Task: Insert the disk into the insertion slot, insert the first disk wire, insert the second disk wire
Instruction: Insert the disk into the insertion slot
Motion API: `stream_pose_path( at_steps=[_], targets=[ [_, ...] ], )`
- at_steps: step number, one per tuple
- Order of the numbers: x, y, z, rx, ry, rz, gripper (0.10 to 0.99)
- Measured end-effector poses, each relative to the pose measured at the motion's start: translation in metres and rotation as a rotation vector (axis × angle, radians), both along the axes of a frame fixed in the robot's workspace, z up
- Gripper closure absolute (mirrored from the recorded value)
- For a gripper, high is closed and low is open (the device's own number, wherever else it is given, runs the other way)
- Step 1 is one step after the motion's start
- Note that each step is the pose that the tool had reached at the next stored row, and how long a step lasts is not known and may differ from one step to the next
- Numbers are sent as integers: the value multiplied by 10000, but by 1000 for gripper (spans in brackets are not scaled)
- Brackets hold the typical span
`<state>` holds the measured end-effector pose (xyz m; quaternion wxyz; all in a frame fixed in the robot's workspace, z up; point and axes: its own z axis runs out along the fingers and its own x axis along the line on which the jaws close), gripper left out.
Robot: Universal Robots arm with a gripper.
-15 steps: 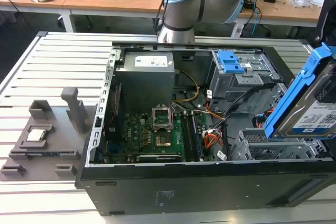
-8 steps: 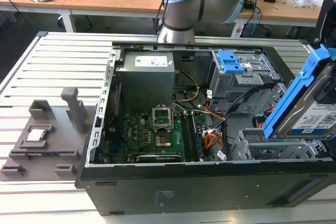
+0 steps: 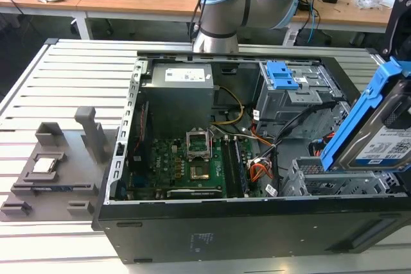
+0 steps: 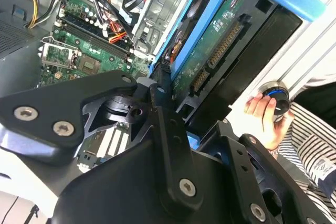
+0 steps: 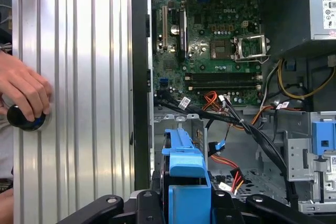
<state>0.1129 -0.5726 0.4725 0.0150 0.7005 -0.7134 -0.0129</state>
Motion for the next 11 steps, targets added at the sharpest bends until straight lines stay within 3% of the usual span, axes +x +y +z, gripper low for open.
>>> stream_pose_path(
  at_steps=[11],
  targets=[
    [0,0,-60,0,0,0,725]
  ],
)
